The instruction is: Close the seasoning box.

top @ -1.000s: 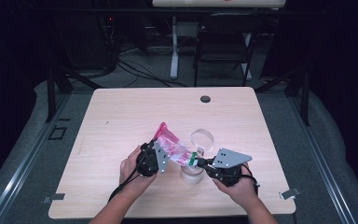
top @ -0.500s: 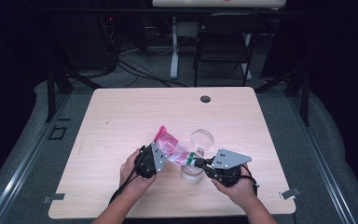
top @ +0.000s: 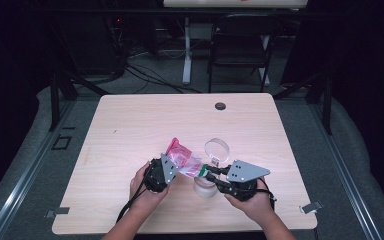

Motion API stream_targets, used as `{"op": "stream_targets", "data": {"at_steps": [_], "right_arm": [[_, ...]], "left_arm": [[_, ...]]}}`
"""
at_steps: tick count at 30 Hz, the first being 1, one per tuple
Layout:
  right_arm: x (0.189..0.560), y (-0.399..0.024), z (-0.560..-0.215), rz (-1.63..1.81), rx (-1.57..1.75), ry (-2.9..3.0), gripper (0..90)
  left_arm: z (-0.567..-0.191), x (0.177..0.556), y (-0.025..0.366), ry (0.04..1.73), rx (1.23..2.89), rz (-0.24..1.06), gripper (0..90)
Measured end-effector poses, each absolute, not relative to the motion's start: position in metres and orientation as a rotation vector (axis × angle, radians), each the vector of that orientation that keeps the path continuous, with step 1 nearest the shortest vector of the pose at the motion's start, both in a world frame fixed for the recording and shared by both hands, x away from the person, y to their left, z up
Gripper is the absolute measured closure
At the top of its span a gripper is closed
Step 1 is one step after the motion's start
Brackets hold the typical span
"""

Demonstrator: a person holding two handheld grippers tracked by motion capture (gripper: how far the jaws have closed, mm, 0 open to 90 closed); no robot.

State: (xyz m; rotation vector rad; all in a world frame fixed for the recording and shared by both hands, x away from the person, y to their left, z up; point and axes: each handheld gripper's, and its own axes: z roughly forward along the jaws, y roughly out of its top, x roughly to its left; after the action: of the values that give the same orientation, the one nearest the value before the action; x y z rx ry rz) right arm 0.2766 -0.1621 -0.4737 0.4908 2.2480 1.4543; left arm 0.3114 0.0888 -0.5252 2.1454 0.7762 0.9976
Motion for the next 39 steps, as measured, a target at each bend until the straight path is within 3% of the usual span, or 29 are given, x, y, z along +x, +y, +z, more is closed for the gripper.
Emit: {"op": "stream_targets", "data": {"at_steps": [7,21,39], "right_arm": [[0.277,-0.161,-0.472,1.481,0.505,2.208,56.3],[0.277,-0.164,-0.471,1.492,0.515,2.193,50.6],[0.275,-0.163,-0.470,1.511,0.500,2.192,49.6]], "left_arm": [[-0.525,0.313,0.090,0.774,2.145,0.995,64.8],[-0.526,0.315,0.093,0.797,2.149,0.971,64.8],[-0.523,0.320,0.105,0.889,2.096,0.883,65.2]]}}
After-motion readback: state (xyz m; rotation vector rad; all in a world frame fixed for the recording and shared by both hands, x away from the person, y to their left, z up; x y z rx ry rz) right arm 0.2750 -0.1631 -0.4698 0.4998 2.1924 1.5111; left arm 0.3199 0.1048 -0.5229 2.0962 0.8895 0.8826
